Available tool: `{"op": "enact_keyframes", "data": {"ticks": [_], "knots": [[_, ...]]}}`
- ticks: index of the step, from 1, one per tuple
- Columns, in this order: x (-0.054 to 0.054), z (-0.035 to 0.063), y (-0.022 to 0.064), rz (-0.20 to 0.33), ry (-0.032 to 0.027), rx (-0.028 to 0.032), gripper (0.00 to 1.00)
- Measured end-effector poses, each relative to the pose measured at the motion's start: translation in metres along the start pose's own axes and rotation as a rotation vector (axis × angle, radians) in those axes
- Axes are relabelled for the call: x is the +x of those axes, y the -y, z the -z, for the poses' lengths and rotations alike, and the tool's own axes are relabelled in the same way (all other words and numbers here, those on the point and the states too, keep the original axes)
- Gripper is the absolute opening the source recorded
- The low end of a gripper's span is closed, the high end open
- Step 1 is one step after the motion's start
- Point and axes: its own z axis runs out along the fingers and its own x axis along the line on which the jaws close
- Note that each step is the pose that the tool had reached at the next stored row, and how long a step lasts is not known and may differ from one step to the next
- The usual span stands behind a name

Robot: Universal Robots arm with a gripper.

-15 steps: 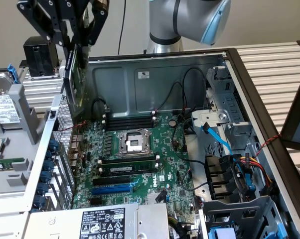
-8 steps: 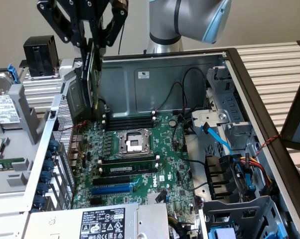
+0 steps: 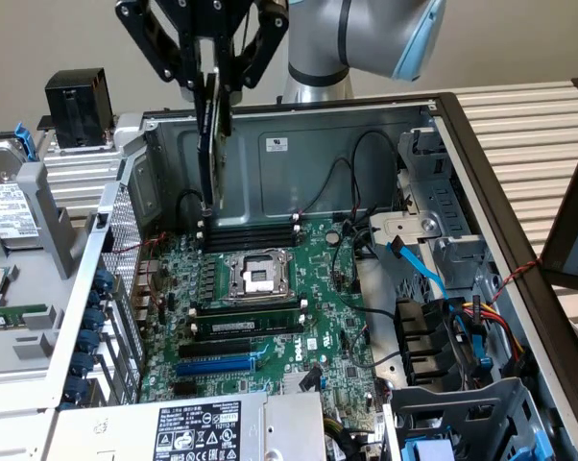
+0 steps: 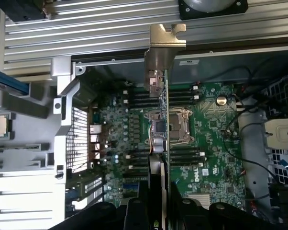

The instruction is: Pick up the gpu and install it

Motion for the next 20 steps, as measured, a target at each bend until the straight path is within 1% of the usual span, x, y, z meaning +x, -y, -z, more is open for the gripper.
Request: {"op": "enact_keyframes", "data": {"ticks": [5,9,11,20], "knots": [[-0.023,0.0009,-0.0021,0.0,0.0002,0.0024,0.27],[-0.036,0.0016,-0.0033,0.0,0.0001,0.0027,0.27],[-0.038,0.0018,-0.0034,0.0,-0.0001,0.0028,0.27],[-0.038,0.0017,-0.0035,0.0,-0.0001,0.0027,0.27]]}}
